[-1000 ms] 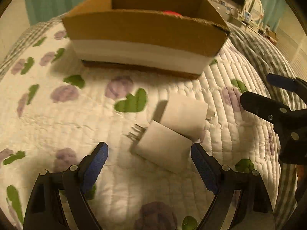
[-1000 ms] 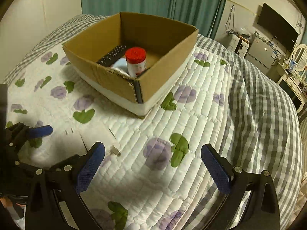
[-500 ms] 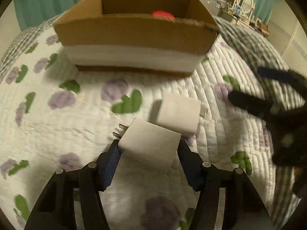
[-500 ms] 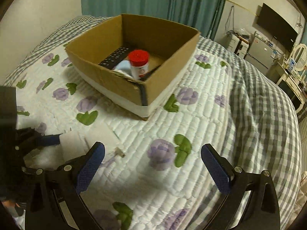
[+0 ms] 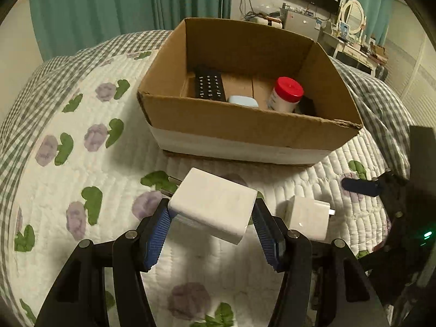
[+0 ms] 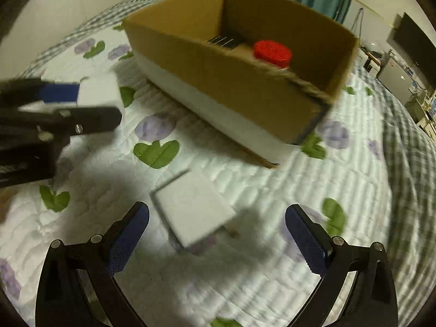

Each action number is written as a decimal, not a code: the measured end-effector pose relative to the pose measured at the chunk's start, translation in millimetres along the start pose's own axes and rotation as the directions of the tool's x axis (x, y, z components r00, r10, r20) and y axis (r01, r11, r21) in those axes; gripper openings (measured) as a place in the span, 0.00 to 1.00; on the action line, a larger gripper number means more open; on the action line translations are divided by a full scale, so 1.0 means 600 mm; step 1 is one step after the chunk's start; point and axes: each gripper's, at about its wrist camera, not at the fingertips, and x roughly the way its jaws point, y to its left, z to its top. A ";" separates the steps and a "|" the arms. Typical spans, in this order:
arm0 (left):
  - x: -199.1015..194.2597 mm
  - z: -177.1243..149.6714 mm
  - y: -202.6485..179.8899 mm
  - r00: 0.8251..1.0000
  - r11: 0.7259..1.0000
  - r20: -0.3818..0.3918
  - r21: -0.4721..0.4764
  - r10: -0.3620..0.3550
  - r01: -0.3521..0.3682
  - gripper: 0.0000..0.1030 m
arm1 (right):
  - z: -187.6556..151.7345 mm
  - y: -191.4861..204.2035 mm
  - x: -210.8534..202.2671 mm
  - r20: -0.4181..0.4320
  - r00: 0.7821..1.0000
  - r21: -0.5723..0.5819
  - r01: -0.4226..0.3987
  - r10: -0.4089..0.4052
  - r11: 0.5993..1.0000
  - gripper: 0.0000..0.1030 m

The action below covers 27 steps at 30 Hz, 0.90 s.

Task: Organize rigid objects
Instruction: 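Grasp a white square charger with the left gripper while the right gripper grasps another, then carry both white chargers into the box and release them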

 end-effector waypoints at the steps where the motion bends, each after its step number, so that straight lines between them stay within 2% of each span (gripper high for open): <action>1: 0.001 0.002 0.004 1.000 1.000 -0.001 -0.004 -0.004 0.004 0.59 | 0.002 0.005 0.008 -0.004 1.000 -0.002 -0.002 0.002 1.000 0.98; 5: 0.005 0.007 0.009 1.000 1.000 0.003 0.003 -0.008 0.008 0.59 | 0.012 0.013 0.036 -0.035 0.999 0.010 -0.012 0.013 1.000 0.93; 7: 0.005 0.008 0.013 1.000 1.000 0.005 0.005 -0.014 0.014 0.59 | 0.012 0.015 0.045 -0.055 0.998 0.021 -0.021 0.022 1.000 0.80; 10: 0.003 0.008 0.016 1.000 1.000 -0.004 0.001 -0.016 0.016 0.59 | 0.010 0.017 0.052 -0.074 0.997 0.025 -0.022 0.024 0.999 0.67; 17: -0.046 0.011 0.020 1.000 1.000 0.006 0.025 -0.019 0.019 0.59 | 0.026 0.039 0.008 -0.067 0.997 0.039 0.052 -0.049 0.998 0.66; 20: -0.081 0.017 0.029 0.999 0.999 0.041 0.031 -0.013 0.012 0.59 | 0.040 0.047 -0.033 -0.041 0.997 0.048 0.066 -0.064 0.997 0.66; 27: -0.168 0.045 0.050 0.988 0.998 0.144 0.047 -0.052 0.045 0.59 | 0.081 0.052 -0.156 0.033 0.991 0.097 0.126 -0.130 0.987 0.66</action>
